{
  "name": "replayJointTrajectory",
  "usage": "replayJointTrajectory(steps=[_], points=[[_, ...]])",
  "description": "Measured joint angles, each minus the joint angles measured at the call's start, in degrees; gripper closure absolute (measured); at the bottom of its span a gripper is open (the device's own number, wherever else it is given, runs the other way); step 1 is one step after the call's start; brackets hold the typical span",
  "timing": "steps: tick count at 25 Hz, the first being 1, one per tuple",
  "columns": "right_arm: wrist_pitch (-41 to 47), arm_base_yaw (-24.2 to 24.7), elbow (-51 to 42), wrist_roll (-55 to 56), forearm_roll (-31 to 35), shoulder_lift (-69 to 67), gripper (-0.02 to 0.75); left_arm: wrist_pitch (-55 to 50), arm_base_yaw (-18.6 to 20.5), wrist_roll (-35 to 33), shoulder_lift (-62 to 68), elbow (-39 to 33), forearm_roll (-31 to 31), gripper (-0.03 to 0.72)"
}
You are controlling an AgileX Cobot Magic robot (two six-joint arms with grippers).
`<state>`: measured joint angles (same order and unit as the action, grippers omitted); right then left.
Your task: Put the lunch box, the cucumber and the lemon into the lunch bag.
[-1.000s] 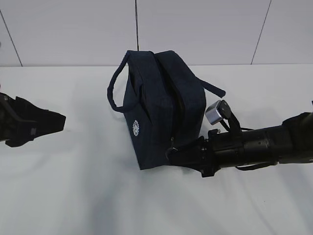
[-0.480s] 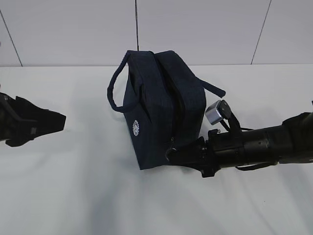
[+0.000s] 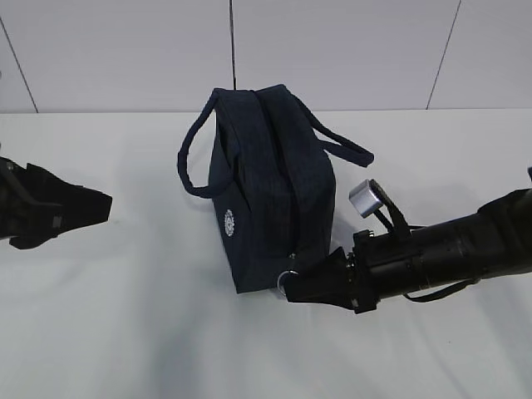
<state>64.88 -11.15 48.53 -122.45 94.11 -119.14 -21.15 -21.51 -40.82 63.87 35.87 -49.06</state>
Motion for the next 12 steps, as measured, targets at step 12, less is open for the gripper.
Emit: replayJointTrajectory(steps=[12], points=[[0.0, 0.0, 0.0, 8.06, -3.79, 10.49, 0.731, 0.0, 0.0, 0.0, 0.0, 0.0, 0.0, 0.442]])
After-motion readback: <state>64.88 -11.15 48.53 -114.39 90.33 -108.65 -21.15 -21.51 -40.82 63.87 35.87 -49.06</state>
